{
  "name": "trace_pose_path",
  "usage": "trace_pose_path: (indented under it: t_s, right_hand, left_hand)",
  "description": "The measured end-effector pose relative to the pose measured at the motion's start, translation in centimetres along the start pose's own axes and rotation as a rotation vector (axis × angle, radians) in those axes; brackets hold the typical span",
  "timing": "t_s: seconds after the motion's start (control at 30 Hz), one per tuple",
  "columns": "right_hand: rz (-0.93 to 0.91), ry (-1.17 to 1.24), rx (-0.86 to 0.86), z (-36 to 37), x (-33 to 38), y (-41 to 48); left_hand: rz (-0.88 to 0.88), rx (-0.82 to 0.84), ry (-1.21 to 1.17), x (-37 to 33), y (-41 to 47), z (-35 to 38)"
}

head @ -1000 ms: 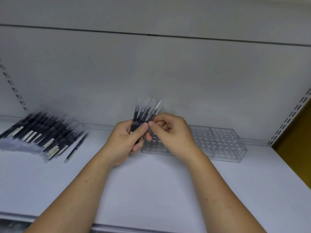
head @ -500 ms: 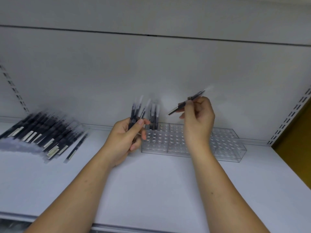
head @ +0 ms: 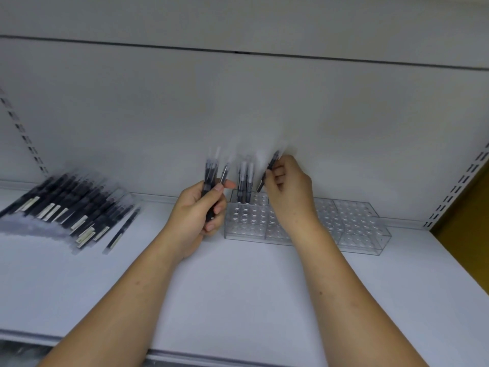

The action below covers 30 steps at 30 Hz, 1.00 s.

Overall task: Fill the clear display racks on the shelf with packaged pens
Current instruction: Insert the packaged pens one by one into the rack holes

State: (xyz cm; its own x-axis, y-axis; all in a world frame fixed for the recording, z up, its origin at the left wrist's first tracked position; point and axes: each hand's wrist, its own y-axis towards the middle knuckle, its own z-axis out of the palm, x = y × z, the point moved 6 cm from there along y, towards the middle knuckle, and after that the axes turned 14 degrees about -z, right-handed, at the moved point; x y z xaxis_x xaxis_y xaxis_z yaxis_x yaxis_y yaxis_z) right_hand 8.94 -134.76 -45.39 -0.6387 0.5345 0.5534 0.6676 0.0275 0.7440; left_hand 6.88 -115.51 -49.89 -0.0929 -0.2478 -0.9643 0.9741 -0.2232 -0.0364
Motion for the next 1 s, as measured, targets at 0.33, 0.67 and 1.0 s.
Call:
trace_pose_path:
  t_s: [0.33, 0.67, 1.0]
  right_hand:
    - [0.049, -0.176, 0.143, 1.4, -1.1, -0.2]
    - [0.120, -0.219, 0.164, 0.9, -1.3, -0.5]
    - [0.091, -0.148, 0.148, 0.8, -0.9, -1.0]
  left_hand:
    - [0.000, -0.005, 0.035, 0.0, -0.2, 0.0]
    - [-0.009, -0.003, 0.039, 0.1, -0.1, 0.1]
    - [-0.001, -0.016, 0.019, -0.1, -0.1, 0.0]
